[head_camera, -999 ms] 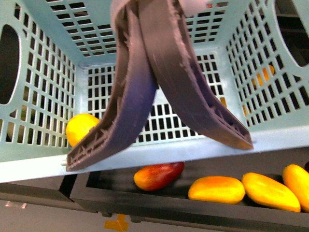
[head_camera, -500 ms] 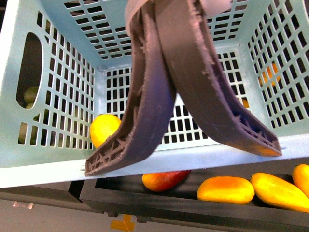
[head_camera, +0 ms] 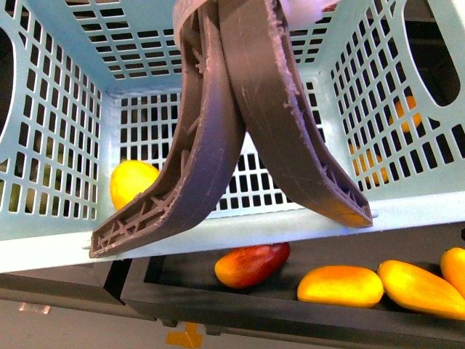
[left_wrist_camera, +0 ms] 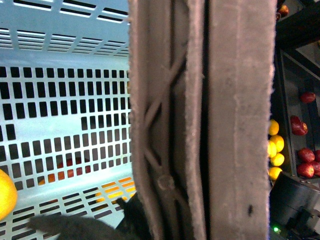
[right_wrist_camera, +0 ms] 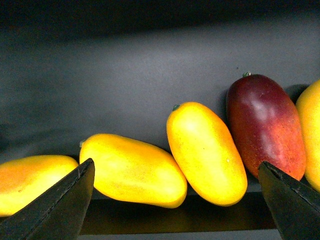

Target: Pick lemon and mango into basket

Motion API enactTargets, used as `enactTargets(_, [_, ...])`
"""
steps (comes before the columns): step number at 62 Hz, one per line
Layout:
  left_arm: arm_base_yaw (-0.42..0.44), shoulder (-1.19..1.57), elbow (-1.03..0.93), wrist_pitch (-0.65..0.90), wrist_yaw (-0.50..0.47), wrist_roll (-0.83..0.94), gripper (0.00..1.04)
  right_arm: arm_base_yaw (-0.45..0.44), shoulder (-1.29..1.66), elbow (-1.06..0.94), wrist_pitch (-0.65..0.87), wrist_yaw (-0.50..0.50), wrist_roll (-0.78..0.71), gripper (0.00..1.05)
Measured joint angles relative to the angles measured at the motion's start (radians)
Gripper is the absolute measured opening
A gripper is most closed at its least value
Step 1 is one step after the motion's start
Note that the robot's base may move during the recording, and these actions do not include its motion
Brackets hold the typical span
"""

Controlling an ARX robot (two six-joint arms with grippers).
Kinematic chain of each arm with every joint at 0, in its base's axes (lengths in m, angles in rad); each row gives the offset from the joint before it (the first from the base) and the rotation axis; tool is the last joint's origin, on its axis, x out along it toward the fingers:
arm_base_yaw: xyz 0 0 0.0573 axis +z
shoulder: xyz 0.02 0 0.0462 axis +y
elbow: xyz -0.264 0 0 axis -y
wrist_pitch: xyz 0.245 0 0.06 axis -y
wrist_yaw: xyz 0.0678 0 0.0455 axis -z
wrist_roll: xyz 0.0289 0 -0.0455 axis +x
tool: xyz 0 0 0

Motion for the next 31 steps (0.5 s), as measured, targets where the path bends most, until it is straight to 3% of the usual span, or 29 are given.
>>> enactTargets(31, [-0.002,0.000,0.000,0.000,0.007,-0.001,0.14,-0.010,0.347,0.231,-0.042,0.008,-0.049,0.96])
